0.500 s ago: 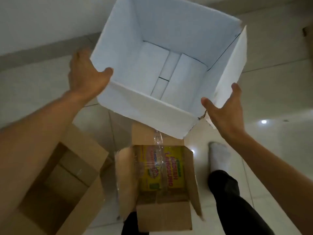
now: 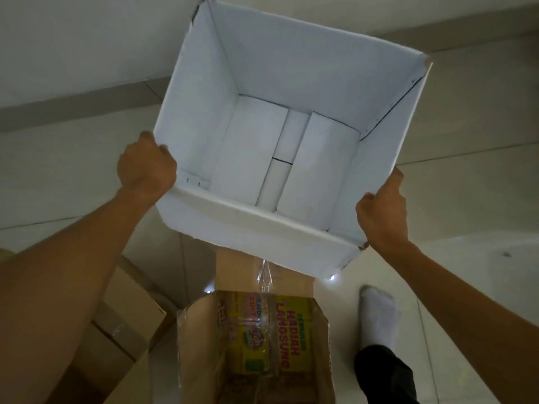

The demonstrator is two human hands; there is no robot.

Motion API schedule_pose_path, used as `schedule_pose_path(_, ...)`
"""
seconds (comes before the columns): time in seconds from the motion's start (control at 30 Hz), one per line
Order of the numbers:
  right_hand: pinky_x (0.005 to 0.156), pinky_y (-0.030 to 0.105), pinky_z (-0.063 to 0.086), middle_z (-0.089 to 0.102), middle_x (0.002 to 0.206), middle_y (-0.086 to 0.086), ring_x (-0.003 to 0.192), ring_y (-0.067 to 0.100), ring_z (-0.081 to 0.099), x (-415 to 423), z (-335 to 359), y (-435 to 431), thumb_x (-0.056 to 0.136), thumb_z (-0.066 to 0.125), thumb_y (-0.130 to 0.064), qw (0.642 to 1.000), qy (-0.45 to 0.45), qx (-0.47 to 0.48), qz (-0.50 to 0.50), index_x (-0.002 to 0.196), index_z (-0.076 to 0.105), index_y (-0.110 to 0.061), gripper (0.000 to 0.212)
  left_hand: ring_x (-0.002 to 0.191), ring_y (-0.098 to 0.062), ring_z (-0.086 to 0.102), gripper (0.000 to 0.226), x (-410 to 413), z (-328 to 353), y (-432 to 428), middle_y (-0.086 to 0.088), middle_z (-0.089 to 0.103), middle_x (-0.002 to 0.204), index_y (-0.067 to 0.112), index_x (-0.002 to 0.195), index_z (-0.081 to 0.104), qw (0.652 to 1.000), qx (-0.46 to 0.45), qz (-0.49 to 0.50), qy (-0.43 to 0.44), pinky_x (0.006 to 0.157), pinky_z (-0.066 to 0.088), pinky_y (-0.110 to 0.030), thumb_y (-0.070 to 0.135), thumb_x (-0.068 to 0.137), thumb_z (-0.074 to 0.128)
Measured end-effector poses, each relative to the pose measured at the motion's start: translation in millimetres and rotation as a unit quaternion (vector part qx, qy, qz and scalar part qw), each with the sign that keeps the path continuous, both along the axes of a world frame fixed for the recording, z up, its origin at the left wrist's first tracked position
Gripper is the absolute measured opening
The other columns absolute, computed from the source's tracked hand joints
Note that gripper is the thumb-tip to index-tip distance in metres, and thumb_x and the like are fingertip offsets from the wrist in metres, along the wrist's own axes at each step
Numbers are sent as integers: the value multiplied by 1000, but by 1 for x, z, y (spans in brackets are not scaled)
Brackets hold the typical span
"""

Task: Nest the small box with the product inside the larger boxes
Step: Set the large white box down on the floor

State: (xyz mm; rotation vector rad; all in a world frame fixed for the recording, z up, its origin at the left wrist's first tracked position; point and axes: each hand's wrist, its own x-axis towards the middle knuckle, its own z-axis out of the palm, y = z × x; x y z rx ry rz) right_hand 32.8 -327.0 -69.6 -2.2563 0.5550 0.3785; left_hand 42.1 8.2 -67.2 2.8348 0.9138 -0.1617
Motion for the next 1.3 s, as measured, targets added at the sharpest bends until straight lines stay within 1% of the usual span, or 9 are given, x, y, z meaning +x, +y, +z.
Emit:
schedule_pose_path(0.13,65,30,40,50,93,10,73,23,50,37,-3,-9,88,39,3,998,-18,-37,52,139,26,-7,54,85,-46,58,25,-12,-8,-10,-32,61,97,-7,103,50,999,-13,35,-23,64,38,-39,16,97,42)
schedule_pose_path(0.37,72,36,45,59,112,24,83,30,53,94,-5,-18,88,42,2,987,-23,-77,136,139,27,-6,53,70,-35,53,25,-26,-15,-20,-29,61,89,-5,95,51,995,-41,81,-37,60,37,-36,18,96,42)
schedule_pose_path(0.47,79,42,49,58,116,25,92,36,57,112,-4,-20,89,43,1,984,-21,-81,157,138,28,-6,52,79,-41,58,35,-25,-16,-19,-28,61,91,-6,96,53,993,-69,93,-39,63,40,-36,28,98,42)
schedule_pose_path(0.6,74,35,44,58,117,25,86,30,53,125,-3,-21,89,44,1,981,-31,-83,175,136,31,-6,49,71,-31,51,37,-21,-17,-23,-25,61,89,-4,94,53,988,-94,113,-53,63,40,-36,30,99,40)
schedule_pose_path(0.77,73,33,42,57,118,26,85,26,49,132,-2,-21,89,44,1,978,-34,-78,189,137,30,-4,50,68,-27,48,36,-18,-16,-28,-24,61,88,-3,95,53,986,-89,129,-55,62,39,-36,29,100,40)
schedule_pose_path(0.9,74,35,44,56,120,25,89,30,54,142,-1,-20,90,45,1,976,-31,-78,201,136,30,-4,49,68,-25,45,36,-12,-16,-29,-26,62,91,-6,98,54,986,-77,133,-59,61,37,-35,28,100,40)
schedule_pose_path(1.1,72,34,43,57,119,24,85,29,52,146,1,-24,89,47,-2,973,-22,-92,212,135,30,-5,49,84,-38,57,38,-11,-12,-27,-27,60,100,-6,106,50,989,-88,122,-14,63,37,-35,28,100,37)
schedule_pose_path(1.2,80,40,45,51,129,23,105,37,54,143,7,-24,89,54,-10,970,-9,-97,223,140,26,-7,58,94,-40,57,45,-15,-4,-26,-25,58,110,-4,114,47,985,-109,135,17,68,37,-37,36,99,36)
schedule_pose_path(1.3,106,52,36,34,147,22,131,40,39,128,19,-14,86,64,-26,963,-61,-145,218,146,17,-8,79,104,-40,55,60,-32,8,-29,-23,56,120,1,127,40,978,-130,159,27,77,40,-40,52,95,35)
